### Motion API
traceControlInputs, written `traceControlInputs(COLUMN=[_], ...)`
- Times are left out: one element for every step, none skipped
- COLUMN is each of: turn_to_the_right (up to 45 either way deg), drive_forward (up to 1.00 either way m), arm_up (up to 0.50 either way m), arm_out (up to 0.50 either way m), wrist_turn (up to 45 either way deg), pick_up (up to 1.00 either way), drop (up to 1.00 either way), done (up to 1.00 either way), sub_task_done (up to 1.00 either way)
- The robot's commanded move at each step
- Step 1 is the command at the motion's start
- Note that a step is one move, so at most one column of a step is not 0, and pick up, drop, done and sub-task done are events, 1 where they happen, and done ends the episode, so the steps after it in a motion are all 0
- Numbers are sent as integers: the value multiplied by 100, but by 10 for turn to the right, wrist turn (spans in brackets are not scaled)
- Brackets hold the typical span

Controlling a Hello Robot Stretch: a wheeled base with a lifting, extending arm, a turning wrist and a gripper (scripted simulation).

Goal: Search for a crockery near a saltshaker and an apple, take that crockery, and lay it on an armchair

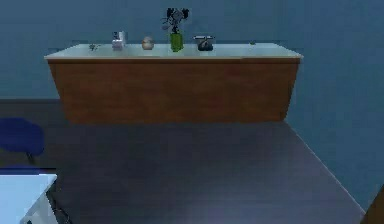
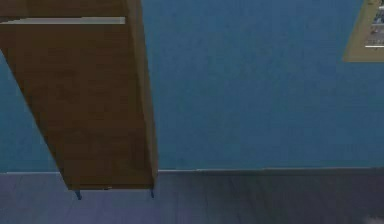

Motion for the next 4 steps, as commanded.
traceControlInputs(turn_to_the_right=[0,-450,0,-360], drive_forward=[55,0,25,0], arm_up=[0,0,0,0], arm_out=[0,0,0,0], wrist_turn=[0,0,0,0], pick_up=[0,0,0,0], drop=[0,0,0,0], done=[0,0,0,0], sub_task_done=[0,0,0,0])
